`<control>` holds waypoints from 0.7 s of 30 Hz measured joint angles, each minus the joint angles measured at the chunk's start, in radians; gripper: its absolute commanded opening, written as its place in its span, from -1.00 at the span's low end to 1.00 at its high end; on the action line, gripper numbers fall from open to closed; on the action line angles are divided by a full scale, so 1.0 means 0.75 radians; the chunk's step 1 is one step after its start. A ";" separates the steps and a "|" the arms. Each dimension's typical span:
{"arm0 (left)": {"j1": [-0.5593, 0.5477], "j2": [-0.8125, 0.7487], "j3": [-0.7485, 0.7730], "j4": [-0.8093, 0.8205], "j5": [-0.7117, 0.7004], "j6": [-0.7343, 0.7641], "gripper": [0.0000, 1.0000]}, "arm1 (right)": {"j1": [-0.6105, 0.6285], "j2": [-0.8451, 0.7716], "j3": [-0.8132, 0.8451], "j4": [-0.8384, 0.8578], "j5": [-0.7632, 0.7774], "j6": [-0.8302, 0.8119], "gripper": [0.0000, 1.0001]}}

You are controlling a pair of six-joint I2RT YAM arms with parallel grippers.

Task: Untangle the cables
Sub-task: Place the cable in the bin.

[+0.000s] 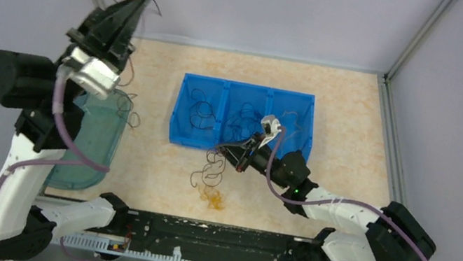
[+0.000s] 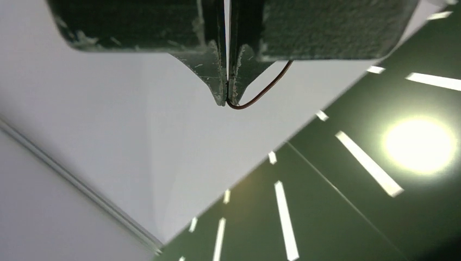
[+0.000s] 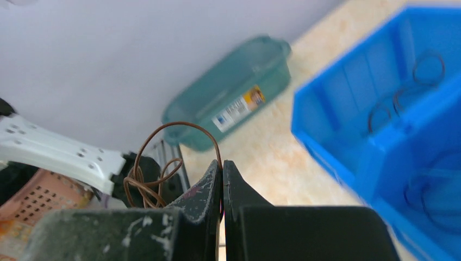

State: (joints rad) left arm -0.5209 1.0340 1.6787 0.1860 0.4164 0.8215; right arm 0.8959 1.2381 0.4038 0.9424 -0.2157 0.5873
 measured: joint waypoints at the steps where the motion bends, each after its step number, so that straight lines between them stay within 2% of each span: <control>1: 0.000 -0.008 -0.049 -0.018 -0.002 -0.032 -1.00 | 0.000 -0.033 0.025 -0.006 -0.003 0.001 -1.00; 6: 0.000 0.006 -0.316 -0.079 -0.055 -0.178 -1.00 | -0.003 -0.166 0.076 0.042 -0.015 0.036 -1.00; 10: 0.010 0.067 -0.531 -0.104 -0.097 -0.268 -1.00 | -0.003 -0.193 0.082 0.110 -0.049 0.084 -1.00; 21: 0.146 0.192 -0.747 -0.027 -0.086 -0.443 -1.00 | -0.041 -0.190 0.159 0.270 -0.096 0.152 -1.00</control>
State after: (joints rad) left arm -0.4110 1.1778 1.1183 0.1654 0.3515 0.4896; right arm 0.8650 1.0958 0.5228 1.1450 -0.2874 0.7013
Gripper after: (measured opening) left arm 0.006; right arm 0.010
